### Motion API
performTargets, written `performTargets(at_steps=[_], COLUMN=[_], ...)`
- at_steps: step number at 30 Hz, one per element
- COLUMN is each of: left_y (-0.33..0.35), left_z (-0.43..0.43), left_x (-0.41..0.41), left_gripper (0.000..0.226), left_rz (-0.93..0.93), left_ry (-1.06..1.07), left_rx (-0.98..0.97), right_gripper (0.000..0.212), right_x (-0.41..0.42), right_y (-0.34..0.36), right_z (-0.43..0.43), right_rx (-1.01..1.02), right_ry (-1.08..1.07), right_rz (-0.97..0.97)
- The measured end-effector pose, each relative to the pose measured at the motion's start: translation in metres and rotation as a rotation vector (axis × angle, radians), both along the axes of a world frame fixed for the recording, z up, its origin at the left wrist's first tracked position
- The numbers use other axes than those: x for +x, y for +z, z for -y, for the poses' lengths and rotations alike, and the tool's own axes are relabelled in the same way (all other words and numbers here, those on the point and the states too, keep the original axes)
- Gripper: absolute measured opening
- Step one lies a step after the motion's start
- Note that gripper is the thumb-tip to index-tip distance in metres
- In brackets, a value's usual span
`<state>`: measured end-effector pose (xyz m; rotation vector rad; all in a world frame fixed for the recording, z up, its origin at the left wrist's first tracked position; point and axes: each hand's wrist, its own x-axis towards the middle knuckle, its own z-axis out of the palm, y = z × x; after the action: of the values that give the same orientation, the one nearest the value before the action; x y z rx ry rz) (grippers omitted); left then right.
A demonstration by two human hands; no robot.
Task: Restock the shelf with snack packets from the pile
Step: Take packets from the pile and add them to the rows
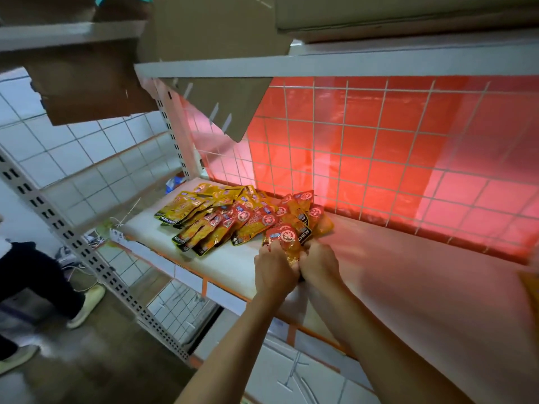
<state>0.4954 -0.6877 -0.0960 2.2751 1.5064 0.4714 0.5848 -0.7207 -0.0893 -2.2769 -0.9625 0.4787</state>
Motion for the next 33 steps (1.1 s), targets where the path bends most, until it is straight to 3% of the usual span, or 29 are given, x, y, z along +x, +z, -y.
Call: performTargets(at_steps=[8, 14, 17, 22, 27, 33], left_y=[0.015, 0.025, 0.028, 0.035, 0.040, 0.047], left_z=[0.027, 0.055, 0.080, 0.126, 0.185, 0.256], left_x=[0.028, 0.062, 0.081, 0.123, 0.172, 0.219], left_gripper=[0.072, 0.047, 0.039, 0.056, 0.044, 0.038], left_rz=[0.313, 0.533, 0.651, 0.753, 0.883, 0.892], left_ry=[-0.026, -0.029, -0.040, -0.107, -0.209, -0.331], left_rx=[-0.103, -0.253, -0.348, -0.529, -0.674, -0.727], right_gripper=[0.018, 0.012, 0.019, 0.010, 0.014, 0.024], right_x=[0.028, 0.062, 0.086, 0.126, 0.167, 0.211], right_y=[0.000, 0.002, 0.006, 0.013, 0.018, 0.023], right_z=[0.036, 0.079, 0.108, 0.169, 0.238, 0.317], right_rx=[0.088, 0.323, 0.414, 0.540, 0.553, 0.514], right_ry=[-0.051, -0.132, -0.207, -0.327, -0.462, -0.564], right_rz=[-0.298, -0.443, -0.423, -0.310, -0.172, -0.089])
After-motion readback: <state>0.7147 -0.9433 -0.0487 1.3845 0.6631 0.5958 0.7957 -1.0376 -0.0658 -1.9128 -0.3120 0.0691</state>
